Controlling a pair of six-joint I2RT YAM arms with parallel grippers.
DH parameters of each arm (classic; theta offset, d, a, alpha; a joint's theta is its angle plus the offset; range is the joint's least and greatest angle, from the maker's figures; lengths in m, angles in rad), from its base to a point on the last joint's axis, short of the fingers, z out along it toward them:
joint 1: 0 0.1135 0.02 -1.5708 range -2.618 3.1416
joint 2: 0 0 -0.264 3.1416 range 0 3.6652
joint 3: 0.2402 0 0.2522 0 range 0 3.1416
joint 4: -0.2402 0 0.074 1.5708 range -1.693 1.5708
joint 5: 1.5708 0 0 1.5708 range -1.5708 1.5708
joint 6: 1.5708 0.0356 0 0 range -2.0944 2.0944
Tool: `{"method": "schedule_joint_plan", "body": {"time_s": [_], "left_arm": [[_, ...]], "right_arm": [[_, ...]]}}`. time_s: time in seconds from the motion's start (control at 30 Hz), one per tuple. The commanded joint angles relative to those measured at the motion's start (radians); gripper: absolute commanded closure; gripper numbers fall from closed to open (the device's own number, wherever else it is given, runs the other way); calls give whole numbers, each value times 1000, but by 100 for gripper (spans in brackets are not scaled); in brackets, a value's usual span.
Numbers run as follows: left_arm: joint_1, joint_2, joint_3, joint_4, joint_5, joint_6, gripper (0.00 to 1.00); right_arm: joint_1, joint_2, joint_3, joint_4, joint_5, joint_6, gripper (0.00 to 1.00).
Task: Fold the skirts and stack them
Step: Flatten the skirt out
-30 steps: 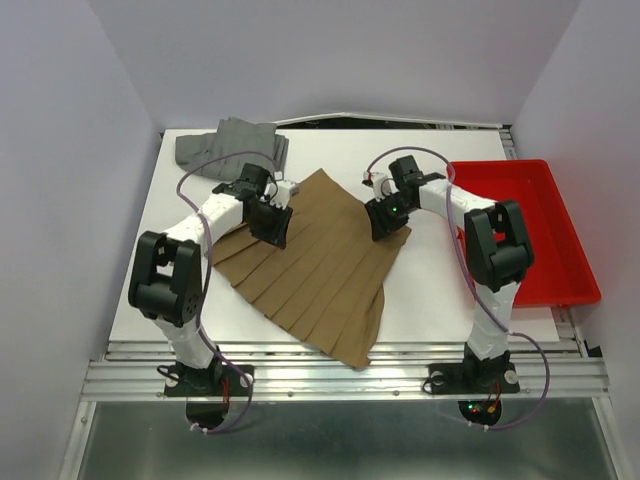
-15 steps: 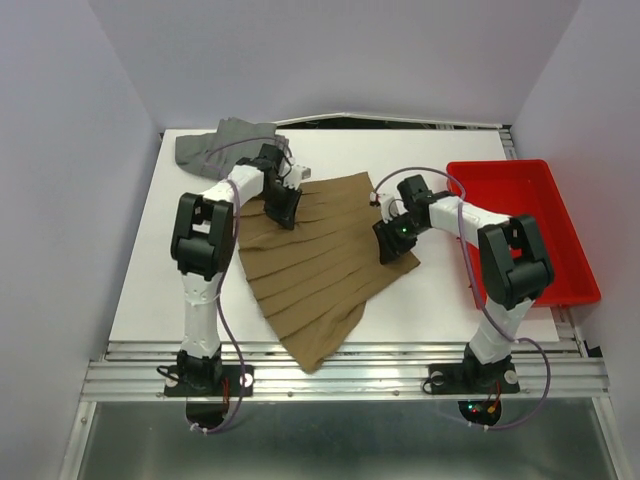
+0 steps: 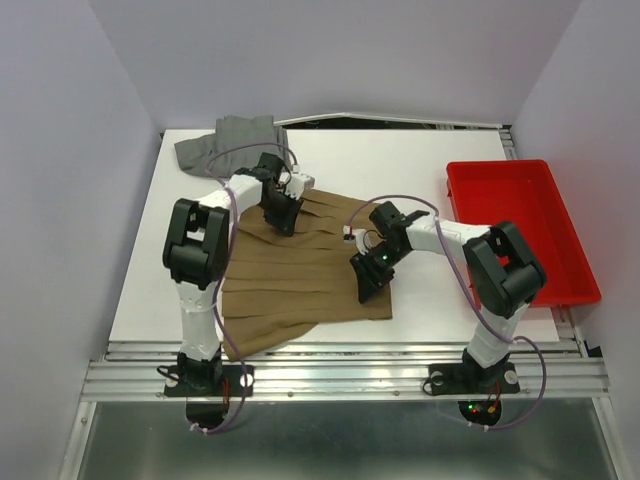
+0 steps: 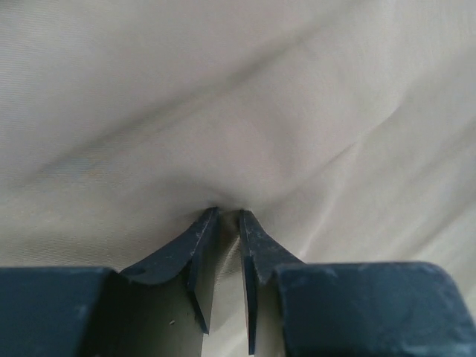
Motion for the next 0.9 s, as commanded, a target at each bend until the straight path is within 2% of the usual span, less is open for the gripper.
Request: {"method": "schedule_joint_plan", "body": {"time_s": [0.0, 0.13, 0.23, 0.27, 0.43, 0.47, 0.5, 0.6, 0.73, 0.87], "left_arm": [[-6, -127, -216, -89, 13, 41, 71], [-5, -198, -288, -71, 15, 35, 69], [0, -222, -246, -76, 33, 50, 60], [3, -227, -223, -86, 36, 62, 53], [55, -258, 15, -180, 146, 220, 32], [69, -258, 55, -203, 165, 243, 30], [96, -258, 92, -214, 186, 282, 23], [159, -226, 256, -237, 217, 335, 20], [231, -139, 383, -278, 211, 398, 22], [284, -66, 436, -298, 252, 484, 25]], "right_arm": [[8, -20, -15, -88, 13, -29, 53], [8, -19, -16, -155, 67, -78, 53], [8, -42, -12, -199, 100, -118, 53], [8, -52, 0, -207, 107, -127, 51], [-1, -134, 169, -223, 110, -158, 31], [-2, -134, 248, -207, 123, -159, 27], [-17, -128, 292, -201, 133, -170, 24], [-81, -54, 482, -192, 148, -201, 23], [-194, 171, 742, -242, 176, -253, 26], [-232, 308, 953, -255, 185, -311, 29]]}}
